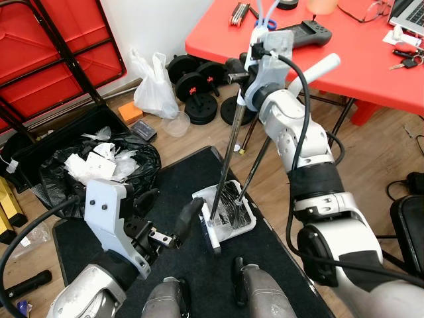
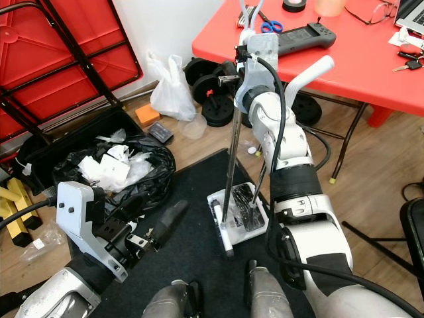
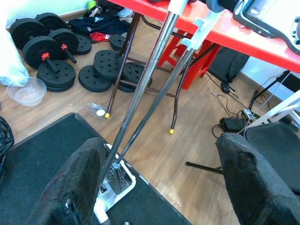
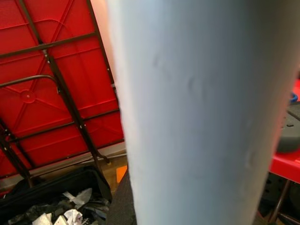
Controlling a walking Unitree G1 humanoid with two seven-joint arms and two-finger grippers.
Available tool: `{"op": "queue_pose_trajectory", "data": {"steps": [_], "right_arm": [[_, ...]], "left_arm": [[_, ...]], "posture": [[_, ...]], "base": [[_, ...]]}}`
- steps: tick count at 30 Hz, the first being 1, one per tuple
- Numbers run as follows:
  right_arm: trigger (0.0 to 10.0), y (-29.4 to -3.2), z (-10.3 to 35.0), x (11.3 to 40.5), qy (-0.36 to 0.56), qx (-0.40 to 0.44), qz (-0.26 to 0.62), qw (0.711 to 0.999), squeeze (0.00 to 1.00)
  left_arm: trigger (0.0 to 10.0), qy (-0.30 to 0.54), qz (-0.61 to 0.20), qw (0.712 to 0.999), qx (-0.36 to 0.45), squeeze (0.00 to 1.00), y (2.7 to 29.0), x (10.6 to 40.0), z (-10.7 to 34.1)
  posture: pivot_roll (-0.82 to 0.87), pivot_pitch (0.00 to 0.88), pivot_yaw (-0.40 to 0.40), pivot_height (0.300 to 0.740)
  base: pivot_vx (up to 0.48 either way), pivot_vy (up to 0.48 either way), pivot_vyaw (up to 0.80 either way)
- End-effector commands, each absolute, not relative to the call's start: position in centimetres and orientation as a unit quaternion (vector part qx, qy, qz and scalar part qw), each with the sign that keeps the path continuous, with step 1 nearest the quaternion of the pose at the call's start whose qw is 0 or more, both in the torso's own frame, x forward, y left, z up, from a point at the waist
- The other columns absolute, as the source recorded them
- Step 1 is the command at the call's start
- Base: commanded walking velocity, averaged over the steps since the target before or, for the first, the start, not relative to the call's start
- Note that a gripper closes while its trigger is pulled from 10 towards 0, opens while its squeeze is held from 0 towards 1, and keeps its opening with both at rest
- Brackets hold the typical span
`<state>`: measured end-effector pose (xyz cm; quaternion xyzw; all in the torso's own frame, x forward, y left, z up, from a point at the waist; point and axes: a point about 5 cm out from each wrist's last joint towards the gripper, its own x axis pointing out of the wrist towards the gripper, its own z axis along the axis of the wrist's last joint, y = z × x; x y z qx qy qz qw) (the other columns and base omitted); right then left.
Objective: Sweep floor
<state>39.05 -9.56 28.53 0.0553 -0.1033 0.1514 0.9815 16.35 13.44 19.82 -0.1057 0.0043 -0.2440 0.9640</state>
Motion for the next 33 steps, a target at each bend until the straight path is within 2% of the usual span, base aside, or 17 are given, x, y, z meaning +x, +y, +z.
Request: {"op": "queue_pose_trajectory", "data": {"steps": [1, 20, 33], "right_arm": [[10.0, -9.3, 29.8, 38.8, -0.125, 0.057, 0.158, 0.978, 0.00], [10.0, -7.5, 31.7, 37.5, -0.128, 0.133, 0.245, 0.952, 0.00], [10.0, -6.8, 31.1, 36.8, -0.146, 0.113, 0.268, 0.946, 0.00]], "left_arm": [[10.0, 0.015, -0.237, 0.966, -0.105, 0.00, 13.5, 16.2, 19.6], [10.0, 0.014, -0.238, 0.965, -0.106, 0.00, 13.5, 16.3, 19.5], [10.0, 0.014, -0.238, 0.965, -0.105, 0.00, 13.5, 16.4, 19.5]], "posture": [[-0.01, 0.275, -0.005, 0.740], [-0.02, 0.271, -0.006, 0.740], [-0.02, 0.265, -0.008, 0.740]], "base": [[0.000, 0.000, 0.00], [0.000, 0.000, 0.00], [0.000, 0.000, 0.00]]}}
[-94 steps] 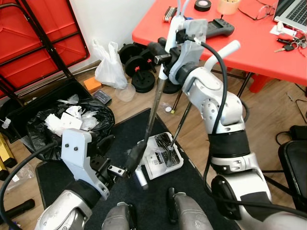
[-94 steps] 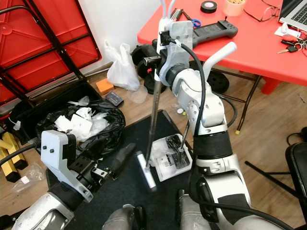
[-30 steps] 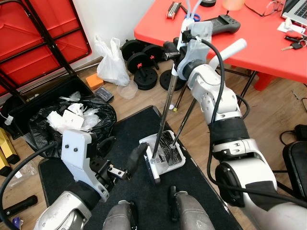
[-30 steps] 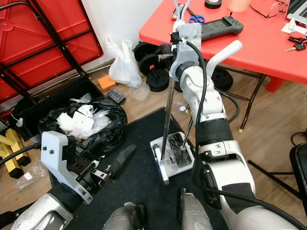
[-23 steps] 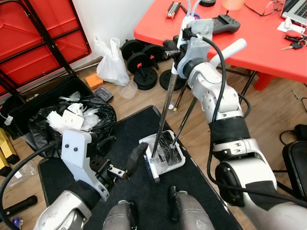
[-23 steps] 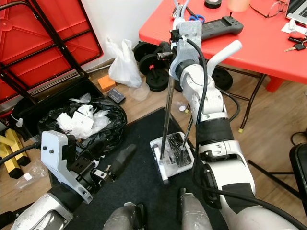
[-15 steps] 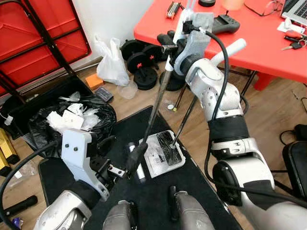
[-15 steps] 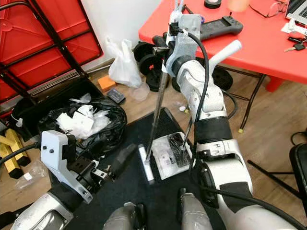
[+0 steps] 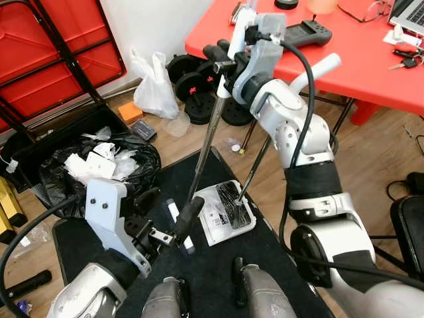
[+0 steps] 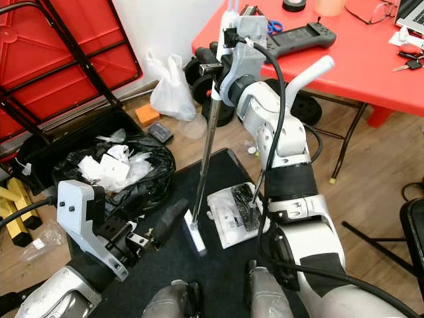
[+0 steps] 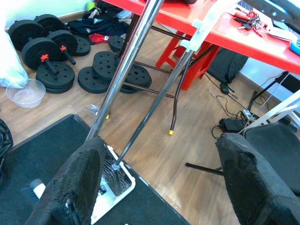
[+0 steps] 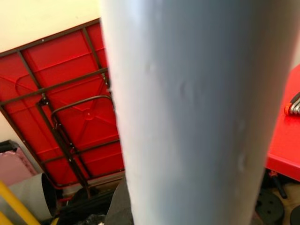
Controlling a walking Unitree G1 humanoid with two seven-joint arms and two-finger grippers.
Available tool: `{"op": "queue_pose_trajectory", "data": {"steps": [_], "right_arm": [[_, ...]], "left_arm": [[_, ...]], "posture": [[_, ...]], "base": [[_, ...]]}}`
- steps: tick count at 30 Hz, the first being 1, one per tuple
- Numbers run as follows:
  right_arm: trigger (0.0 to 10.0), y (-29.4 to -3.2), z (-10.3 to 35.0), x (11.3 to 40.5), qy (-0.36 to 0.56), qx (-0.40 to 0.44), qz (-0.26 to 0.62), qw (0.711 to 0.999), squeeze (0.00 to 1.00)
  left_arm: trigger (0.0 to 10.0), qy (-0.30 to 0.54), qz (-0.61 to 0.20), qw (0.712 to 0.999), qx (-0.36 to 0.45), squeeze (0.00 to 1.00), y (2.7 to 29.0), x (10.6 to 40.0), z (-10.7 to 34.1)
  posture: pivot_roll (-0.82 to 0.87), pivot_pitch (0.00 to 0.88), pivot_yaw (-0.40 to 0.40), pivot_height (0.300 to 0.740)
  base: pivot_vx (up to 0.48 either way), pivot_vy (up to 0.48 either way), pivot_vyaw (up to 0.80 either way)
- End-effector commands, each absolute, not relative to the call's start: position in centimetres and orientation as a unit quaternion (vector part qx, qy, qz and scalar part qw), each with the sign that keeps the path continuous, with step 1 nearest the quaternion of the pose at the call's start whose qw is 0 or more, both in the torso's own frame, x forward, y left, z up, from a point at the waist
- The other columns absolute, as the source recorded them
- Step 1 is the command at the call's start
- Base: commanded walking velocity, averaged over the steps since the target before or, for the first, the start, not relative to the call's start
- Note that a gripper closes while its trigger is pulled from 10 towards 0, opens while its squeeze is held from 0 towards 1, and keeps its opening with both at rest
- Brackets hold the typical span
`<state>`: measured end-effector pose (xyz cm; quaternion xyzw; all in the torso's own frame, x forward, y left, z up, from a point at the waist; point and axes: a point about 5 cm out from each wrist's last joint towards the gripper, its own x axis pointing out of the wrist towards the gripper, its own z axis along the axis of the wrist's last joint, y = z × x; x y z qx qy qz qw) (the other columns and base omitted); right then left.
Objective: Sweep floor
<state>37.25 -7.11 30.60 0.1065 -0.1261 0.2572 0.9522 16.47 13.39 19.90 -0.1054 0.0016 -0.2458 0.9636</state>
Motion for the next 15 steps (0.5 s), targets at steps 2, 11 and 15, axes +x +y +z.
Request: {"op": "queue_pose_trajectory", "data": {"steps": [2, 11, 15], "right_arm": [[10.0, -7.0, 30.6, 37.1, -0.153, 0.101, 0.250, 0.951, 0.00], [10.0, -10.3, 25.4, 39.4, -0.135, 0.080, 0.118, 0.980, 0.00], [10.0, -10.9, 24.3, 39.6, -0.126, 0.058, 0.088, 0.986, 0.00]], "left_arm": [[10.0, 0.013, -0.237, 0.966, -0.105, 0.00, 13.5, 16.4, 19.5], [10.0, 0.010, -0.237, 0.966, -0.106, 0.00, 13.3, 16.2, 19.7], [10.0, 0.011, -0.236, 0.966, -0.106, 0.00, 13.3, 16.0, 19.8]], "posture": [[-0.02, 0.265, -0.009, 0.740], [0.00, 0.284, -0.016, 0.740], [0.02, 0.291, -0.015, 0.740]], "base": [[0.000, 0.000, 0.00], [0.000, 0.000, 0.00], [0.000, 0.000, 0.00]]}}
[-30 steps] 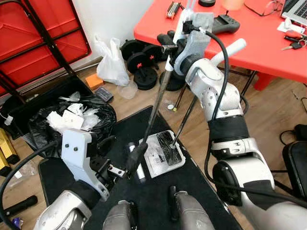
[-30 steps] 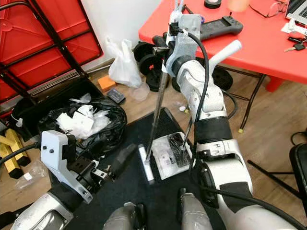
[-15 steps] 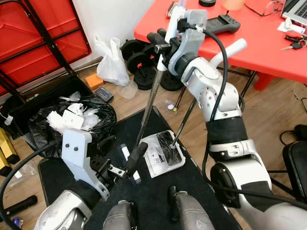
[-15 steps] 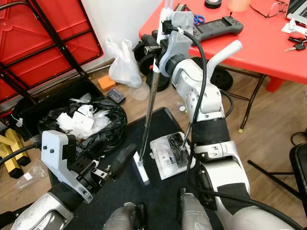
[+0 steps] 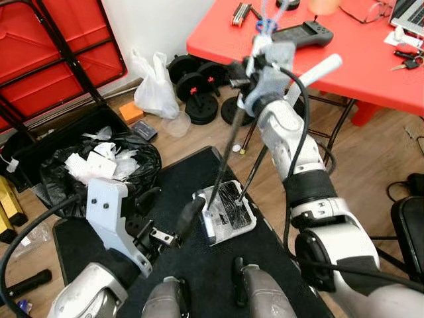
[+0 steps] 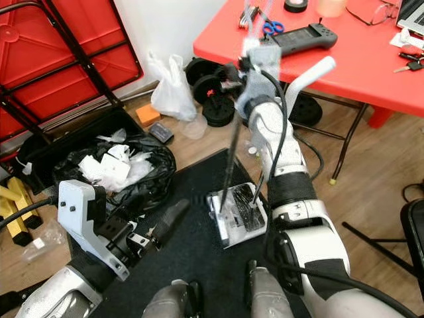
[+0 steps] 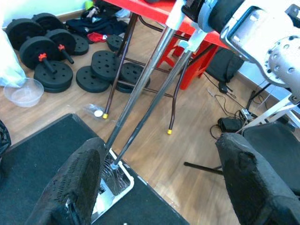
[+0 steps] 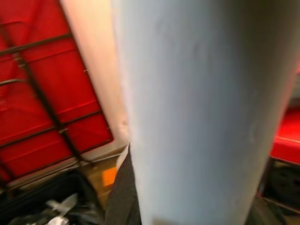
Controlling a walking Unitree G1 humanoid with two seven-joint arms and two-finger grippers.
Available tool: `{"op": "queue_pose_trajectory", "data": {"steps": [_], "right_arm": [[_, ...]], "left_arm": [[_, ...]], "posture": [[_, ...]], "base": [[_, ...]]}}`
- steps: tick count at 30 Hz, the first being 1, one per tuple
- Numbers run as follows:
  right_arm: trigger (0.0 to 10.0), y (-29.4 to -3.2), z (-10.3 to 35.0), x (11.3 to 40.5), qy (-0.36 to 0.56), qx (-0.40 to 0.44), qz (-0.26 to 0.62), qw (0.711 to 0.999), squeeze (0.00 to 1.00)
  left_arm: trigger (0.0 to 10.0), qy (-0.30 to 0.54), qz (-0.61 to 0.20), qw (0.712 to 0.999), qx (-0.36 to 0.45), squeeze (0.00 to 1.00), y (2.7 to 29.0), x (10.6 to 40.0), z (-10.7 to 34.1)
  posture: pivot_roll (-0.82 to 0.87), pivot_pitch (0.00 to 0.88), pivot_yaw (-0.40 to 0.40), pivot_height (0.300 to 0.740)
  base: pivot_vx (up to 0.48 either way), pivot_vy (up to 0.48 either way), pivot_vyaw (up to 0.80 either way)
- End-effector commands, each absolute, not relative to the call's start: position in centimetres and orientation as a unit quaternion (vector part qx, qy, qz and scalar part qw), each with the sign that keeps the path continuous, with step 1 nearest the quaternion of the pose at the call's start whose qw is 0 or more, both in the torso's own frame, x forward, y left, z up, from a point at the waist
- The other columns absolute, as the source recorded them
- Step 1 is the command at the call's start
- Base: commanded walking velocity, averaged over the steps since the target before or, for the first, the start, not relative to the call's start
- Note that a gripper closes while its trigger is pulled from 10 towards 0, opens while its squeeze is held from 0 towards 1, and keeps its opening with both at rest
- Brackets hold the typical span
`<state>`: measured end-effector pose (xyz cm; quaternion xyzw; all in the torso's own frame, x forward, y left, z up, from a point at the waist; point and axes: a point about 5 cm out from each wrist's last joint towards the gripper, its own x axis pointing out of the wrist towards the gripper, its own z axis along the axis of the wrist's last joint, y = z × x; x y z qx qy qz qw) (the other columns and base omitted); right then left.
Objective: Sweep floor
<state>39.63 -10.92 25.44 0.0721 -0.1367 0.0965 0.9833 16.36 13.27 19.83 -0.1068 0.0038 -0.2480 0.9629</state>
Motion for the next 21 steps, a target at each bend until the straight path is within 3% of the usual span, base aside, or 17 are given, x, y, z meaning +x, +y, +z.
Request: {"op": "queue_pose_trajectory", "data": {"steps": [1, 13, 21], "right_arm": [[10.0, -10.9, 24.3, 39.6, -0.126, 0.058, 0.088, 0.986, 0.00], [10.0, -12.3, 27.7, 40.2, -0.181, 0.013, 0.044, 0.982, 0.00], [10.0, -11.1, 30.2, 40.0, -0.211, 0.023, 0.068, 0.975, 0.00]], "left_arm": [[10.0, 0.011, -0.236, 0.966, -0.106, 0.00, 13.3, 16.0, 19.8], [10.0, 0.016, -0.238, 0.965, -0.106, 0.00, 13.4, 16.0, 19.6], [10.0, 0.014, -0.239, 0.965, -0.106, 0.00, 13.3, 16.2, 19.6]], "posture": [[0.02, 0.291, -0.015, 0.740], [0.01, 0.276, -0.007, 0.740], [0.00, 0.267, -0.012, 0.740]], "base": [[0.000, 0.000, 0.00], [0.000, 0.000, 0.00], [0.000, 0.000, 0.00]]}}
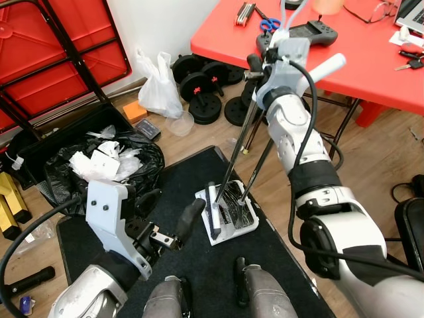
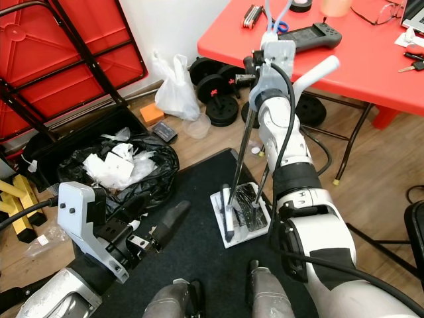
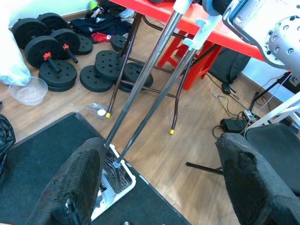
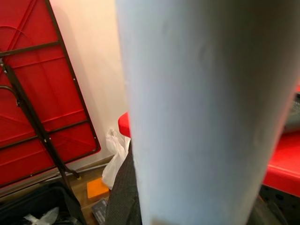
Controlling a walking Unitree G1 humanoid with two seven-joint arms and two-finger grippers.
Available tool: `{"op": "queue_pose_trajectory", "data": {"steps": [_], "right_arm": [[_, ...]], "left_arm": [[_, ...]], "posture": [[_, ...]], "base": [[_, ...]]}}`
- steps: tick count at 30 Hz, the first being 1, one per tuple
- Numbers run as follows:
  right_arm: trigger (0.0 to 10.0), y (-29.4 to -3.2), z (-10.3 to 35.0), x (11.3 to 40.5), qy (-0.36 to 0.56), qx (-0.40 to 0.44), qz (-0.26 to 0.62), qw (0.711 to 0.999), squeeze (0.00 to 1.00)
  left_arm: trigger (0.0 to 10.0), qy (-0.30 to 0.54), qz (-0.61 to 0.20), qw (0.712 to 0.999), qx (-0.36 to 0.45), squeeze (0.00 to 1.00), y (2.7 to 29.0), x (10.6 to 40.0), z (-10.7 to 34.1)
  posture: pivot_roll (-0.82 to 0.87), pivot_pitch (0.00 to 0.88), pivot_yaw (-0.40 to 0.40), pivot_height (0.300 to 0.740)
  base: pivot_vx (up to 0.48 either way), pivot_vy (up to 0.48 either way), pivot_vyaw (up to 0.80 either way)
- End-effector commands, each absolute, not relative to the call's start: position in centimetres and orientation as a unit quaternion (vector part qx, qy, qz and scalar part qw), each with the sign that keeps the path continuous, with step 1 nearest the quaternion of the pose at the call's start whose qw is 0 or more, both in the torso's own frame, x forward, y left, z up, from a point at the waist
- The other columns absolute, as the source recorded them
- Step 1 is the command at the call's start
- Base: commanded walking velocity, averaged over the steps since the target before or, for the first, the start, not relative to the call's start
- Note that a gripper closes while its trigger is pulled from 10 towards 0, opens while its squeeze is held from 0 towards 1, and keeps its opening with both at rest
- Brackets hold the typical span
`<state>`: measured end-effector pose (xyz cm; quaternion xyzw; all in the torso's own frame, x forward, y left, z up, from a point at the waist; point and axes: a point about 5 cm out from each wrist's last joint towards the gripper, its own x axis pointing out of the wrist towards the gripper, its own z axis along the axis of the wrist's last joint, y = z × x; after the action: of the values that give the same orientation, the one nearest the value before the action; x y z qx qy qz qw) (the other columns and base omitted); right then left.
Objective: Sweep floor
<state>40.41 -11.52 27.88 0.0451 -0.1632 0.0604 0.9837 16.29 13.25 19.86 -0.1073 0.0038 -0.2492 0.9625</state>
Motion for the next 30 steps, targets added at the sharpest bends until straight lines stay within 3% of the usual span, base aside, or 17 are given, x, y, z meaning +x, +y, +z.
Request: {"op": "queue_pose_trajectory", "data": {"steps": [1, 5, 17, 24, 30], "right_arm": [[10.0, -10.7, 30.1, 40.0, -0.205, 0.032, 0.081, 0.975, 0.00], [10.0, -9.0, 29.5, 39.8, -0.182, 0.066, 0.140, 0.971, 0.00], [10.0, -7.3, 28.4, 39.4, -0.123, 0.121, 0.227, 0.958, 0.00], [10.0, -5.9, 28.3, 37.6, -0.136, 0.100, 0.313, 0.935, 0.00], [10.0, -6.3, 29.0, 33.4, -0.190, -0.026, 0.444, 0.875, 0.00]], "left_arm": [[10.0, 0.014, -0.239, 0.965, -0.106, 0.00, 13.3, 16.2, 19.6], [10.0, 0.013, -0.238, 0.965, -0.107, 0.00, 13.3, 16.2, 19.6], [10.0, 0.013, -0.239, 0.965, -0.107, 0.00, 13.3, 16.4, 19.5], [10.0, 0.014, -0.239, 0.965, -0.106, 0.00, 13.4, 16.5, 19.3], [10.0, -0.008, -0.169, 0.977, -0.130, 0.00, 15.0, 17.5, 19.1]], "posture": [[0.00, 0.267, -0.012, 0.740], [0.00, 0.268, -0.012, 0.740], [-0.01, 0.261, -0.012, 0.740], [-0.01, 0.246, -0.015, 0.740], [-0.04, 0.177, -0.016, 0.740]], "base": [[0.000, 0.000, 0.00], [0.000, 0.000, 0.00], [0.000, 0.000, 0.00], [0.000, 0.000, 0.00], [0.000, 0.000, 0.80]]}}
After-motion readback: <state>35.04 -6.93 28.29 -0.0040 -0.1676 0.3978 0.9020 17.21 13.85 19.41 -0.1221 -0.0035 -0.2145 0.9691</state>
